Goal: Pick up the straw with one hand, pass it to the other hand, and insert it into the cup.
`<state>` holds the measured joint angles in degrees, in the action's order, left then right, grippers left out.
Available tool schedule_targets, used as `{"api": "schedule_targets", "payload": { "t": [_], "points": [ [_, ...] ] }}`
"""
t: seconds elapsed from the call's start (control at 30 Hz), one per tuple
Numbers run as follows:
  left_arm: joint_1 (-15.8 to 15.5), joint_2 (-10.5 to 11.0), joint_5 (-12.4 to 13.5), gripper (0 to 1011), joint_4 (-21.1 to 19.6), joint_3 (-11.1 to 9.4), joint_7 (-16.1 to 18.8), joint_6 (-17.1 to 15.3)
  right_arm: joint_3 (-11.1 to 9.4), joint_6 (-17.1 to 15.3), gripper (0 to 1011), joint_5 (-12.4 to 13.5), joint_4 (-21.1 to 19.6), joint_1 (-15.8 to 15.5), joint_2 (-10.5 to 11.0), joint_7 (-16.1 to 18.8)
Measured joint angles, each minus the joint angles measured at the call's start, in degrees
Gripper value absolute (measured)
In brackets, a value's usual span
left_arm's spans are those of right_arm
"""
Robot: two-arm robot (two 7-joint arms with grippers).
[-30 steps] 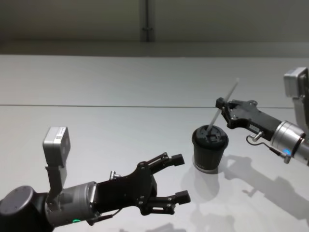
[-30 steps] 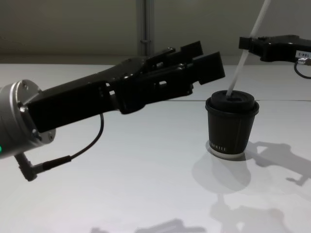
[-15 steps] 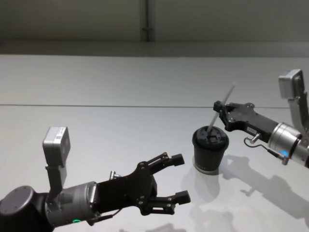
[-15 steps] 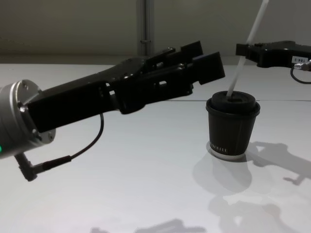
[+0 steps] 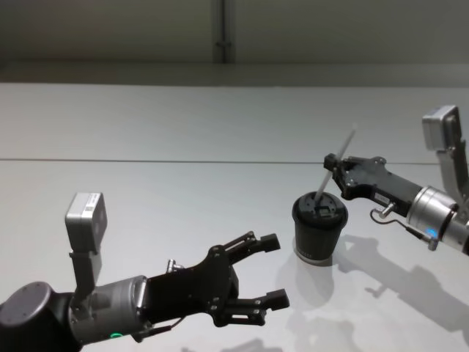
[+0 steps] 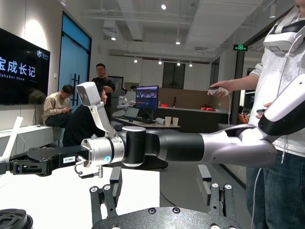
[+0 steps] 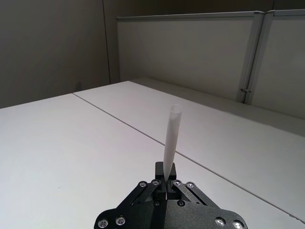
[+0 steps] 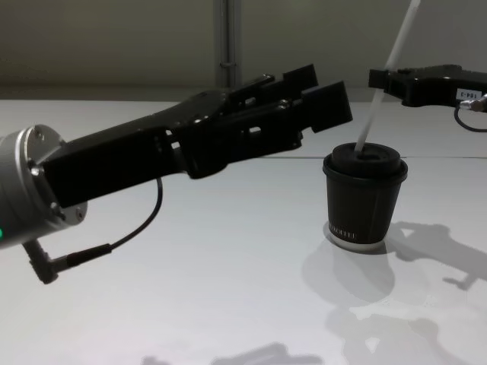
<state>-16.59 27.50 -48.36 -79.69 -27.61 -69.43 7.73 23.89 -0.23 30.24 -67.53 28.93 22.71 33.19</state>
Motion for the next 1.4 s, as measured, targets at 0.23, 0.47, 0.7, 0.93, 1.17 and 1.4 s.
{"api": "schedule_targets", "payload": {
  "t": [0.23,0.47,0.7,0.93,1.17,1.4],
  "points": [
    [0.00,0.00,0.00,1001,0.00,0.00,0.00,0.00,-0.03,0.01,133,0.06,-0.04,-0.02,0.03,0.00],
    [0.00,0.00,0.00,1001,0.00,0.00,0.00,0.00,-0.06,0.06,357,0.07,-0.08,-0.06,0.03,-0.01],
    [0.00,0.00,0.00,1002,0.00,0.00,0.00,0.00,-0.09,0.06,577,0.07,-0.10,-0.07,0.03,-0.01],
    [0.00,0.00,0.00,1001,0.00,0.00,0.00,0.00,-0.10,0.06,791,0.07,-0.10,-0.07,0.03,-0.01],
    [0.00,0.00,0.00,1001,0.00,0.00,0.00,0.00,-0.09,0.05,962,0.07,-0.10,-0.07,0.03,-0.01],
    [0.00,0.00,0.00,1001,0.00,0.00,0.00,0.00,-1.66,0.70,1001,0.85,-2.52,-2.52,1.20,-1.00]
  ]
}}
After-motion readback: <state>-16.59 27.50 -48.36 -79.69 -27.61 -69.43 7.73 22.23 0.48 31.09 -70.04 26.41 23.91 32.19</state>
